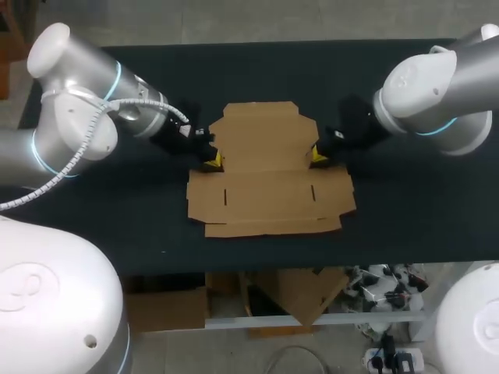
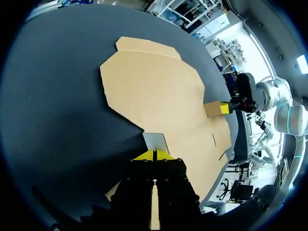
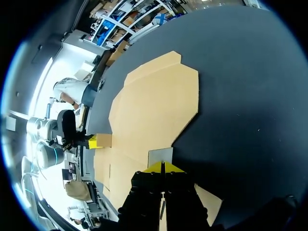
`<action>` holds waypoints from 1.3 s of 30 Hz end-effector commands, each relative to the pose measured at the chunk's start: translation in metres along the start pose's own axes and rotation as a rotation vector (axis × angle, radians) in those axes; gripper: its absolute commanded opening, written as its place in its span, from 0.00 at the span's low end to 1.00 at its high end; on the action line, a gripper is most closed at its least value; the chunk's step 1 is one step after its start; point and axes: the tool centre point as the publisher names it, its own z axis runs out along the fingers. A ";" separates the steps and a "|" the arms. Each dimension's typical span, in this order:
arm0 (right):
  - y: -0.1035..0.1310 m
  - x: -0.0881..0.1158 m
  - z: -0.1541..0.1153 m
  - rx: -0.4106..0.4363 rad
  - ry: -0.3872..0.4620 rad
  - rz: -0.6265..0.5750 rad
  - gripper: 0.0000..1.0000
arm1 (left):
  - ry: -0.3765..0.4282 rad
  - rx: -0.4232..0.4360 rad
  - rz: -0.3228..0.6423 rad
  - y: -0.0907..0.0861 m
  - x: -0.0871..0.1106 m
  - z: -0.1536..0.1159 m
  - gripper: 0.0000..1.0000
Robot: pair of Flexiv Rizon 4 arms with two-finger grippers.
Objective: Assemble the packaging by folding the flat box into shape, placing the metal phone stand inside, and closing the box properly
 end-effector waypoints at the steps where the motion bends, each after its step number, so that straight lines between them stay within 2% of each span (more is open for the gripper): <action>1: 0.002 0.003 0.002 0.006 -0.013 0.002 0.00 | -0.023 -0.005 0.000 -0.002 0.006 0.004 0.00; 9: 0.002 0.001 0.005 0.014 -0.014 0.005 0.00 | -0.064 0.002 0.007 -0.003 0.010 0.008 0.00; 24: 0.006 -0.002 0.009 0.027 -0.012 0.010 0.00 | -0.074 0.007 0.008 -0.003 0.011 0.008 0.00; 39: 0.009 0.006 0.015 0.043 -0.024 -0.005 0.00 | -0.100 0.003 0.008 -0.005 0.014 0.016 0.00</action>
